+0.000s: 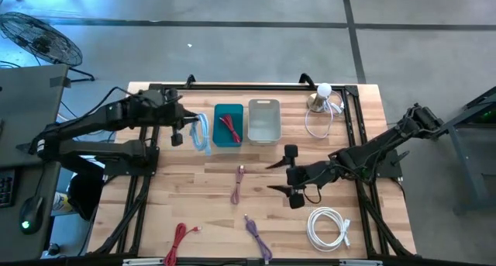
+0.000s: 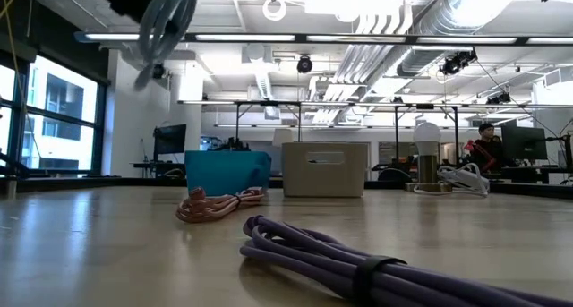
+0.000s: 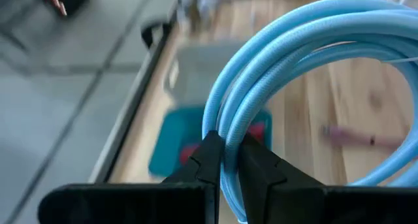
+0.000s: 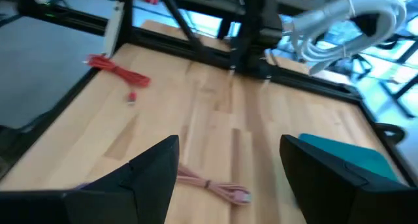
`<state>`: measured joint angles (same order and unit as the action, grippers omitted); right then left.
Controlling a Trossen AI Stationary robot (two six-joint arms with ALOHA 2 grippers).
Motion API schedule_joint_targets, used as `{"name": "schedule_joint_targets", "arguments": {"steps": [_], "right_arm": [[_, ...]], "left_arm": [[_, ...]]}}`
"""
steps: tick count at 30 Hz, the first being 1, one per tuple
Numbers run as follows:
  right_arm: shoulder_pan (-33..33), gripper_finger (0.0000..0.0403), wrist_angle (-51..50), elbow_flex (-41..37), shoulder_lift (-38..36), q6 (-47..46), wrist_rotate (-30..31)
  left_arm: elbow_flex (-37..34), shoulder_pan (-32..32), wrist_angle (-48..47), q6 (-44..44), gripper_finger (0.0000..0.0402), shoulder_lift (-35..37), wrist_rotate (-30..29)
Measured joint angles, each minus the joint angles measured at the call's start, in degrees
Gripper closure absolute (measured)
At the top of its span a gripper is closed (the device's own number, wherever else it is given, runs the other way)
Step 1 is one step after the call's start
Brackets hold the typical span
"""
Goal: Pick & Place USB Port
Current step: Put the blue HDMI into the white bin
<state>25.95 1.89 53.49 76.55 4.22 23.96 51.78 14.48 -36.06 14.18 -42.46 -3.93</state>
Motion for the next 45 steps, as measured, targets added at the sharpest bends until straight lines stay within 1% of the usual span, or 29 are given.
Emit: {"name": "schedule_joint_targets", "arguments": {"steps": [2,6,11,13,15,18,21,25,29,34,39,45], "right_arm": [[-0.5,0.0144,0.9,0.0,0.0,1.1,0.1],[-1.5,0.0144,2.3,0.0,0.0,2.7,-0.6],[-1.7,0.0144,3.0,0.0,0.1,6.4,-1.0],[-1.7,0.0144,4.1,0.0,0.5,8.3,-1.4],[-1.8,0.0144,6.2,0.0,1.5,10.1,-1.6],[-2.2,0.0144,9.5,0.0,3.5,14.0,-0.3],[-2.9,0.0144,13.1,0.0,6.0,17.1,1.1],[-4.4,0.0144,18.7,0.0,8.5,18.9,2.3],[-5.6,0.0144,22.0,0.0,9.4,20.3,2.8],[-6.5,0.0144,23.8,0.0,9.4,20.3,2.3],[-6.8,0.0144,24.1,0.0,9.4,20.3,-1.1],[-7.0,0.0144,24.1,0.0,9.4,20.3,-1.2]], "left_arm": [[-0.3,-2.5,5.1,0.4,0.0377,-0.1,-0.9],[-3.8,-6.4,18.2,1.7,0.0377,-1.0,-1.0],[-9.3,-8.7,34.6,2.6,0.0377,-3.3,-0.7],[-11.5,-9.0,42.3,2.6,0.0377,-4.7,1.2],[-13.7,-8.9,50.2,2.4,0.0377,-6.4,4.4],[-15.2,-8.9,59.7,1.3,0.0377,-9.7,8.2],[-15.3,-8.9,63.8,0.4,0.0377,-12.9,9.8],[-15.3,-8.9,69.5,-1.1,0.0377,-17.0,12.5],[-15.3,-8.9,72.6,-1.5,0.0377,-19.8,13.7],[-15.3,-8.9,76.9,-2.1,0.0377,-22.4,14.1],[-15.3,-8.9,80.2,-2.2,0.0377,-24.6,14.7],[-15.3,-8.9,83.9,-3.5,0.0377,-27.9,15.2]]}}
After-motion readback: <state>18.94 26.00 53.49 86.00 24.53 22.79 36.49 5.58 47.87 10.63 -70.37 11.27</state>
